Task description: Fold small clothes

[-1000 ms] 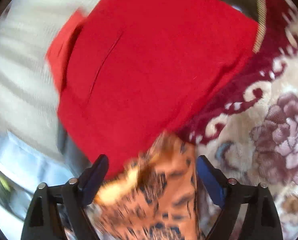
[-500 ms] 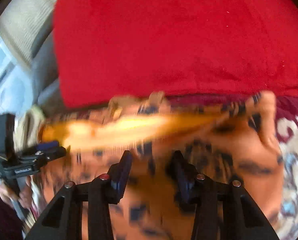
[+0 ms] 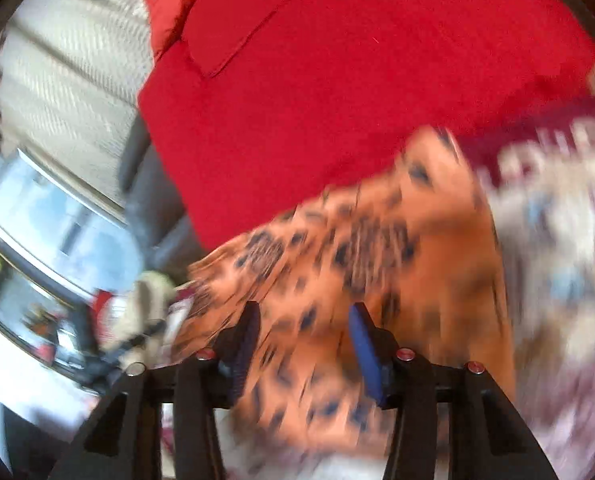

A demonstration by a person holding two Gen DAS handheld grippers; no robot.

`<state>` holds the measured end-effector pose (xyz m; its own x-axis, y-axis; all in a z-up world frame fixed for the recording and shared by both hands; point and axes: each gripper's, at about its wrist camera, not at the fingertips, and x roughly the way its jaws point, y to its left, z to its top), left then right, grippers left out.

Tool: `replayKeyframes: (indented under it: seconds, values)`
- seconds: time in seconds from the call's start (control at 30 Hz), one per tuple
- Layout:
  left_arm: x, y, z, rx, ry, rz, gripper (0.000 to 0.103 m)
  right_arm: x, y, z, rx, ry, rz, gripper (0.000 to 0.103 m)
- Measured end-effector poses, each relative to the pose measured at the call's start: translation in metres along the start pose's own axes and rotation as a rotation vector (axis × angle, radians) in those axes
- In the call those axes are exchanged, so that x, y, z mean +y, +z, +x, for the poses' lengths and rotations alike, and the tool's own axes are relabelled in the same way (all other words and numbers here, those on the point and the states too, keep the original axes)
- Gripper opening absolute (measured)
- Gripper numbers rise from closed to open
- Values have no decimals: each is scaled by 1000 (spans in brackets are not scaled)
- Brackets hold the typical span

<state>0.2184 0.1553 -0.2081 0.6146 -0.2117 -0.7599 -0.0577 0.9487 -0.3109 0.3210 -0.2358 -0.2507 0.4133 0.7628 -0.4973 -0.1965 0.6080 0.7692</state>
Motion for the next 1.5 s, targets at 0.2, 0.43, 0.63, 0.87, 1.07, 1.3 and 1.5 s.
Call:
replayKeyframes:
  seconds: [0.2,0.43,0.63,0.87,1.07,1.3,1.5]
  values:
    - [46,-47,14,60,-39,-362,85,-28,-61,-19,54,92,244,74]
    - [51,-22,44,10,-81,-554,93,-59,-63,8,9,67,429,75]
    - [69,-16,54,-59,-87,-693,48,-80,-42,25,-168,129,502,69]
    - [55,-18,20,-84,-92,-570,23,-47,-40,11,-214,56,374,26]
    - [32,-40,-34,-99,-105,-477,22,-16,-47,-49,-292,48,284,24]
    - [50,-110,-36,34,-38,-452,28,-17,-116,-88,-205,6,272,24]
    - [62,-120,-68,-32,20,-504,35,-68,-141,-88,-103,3,448,43]
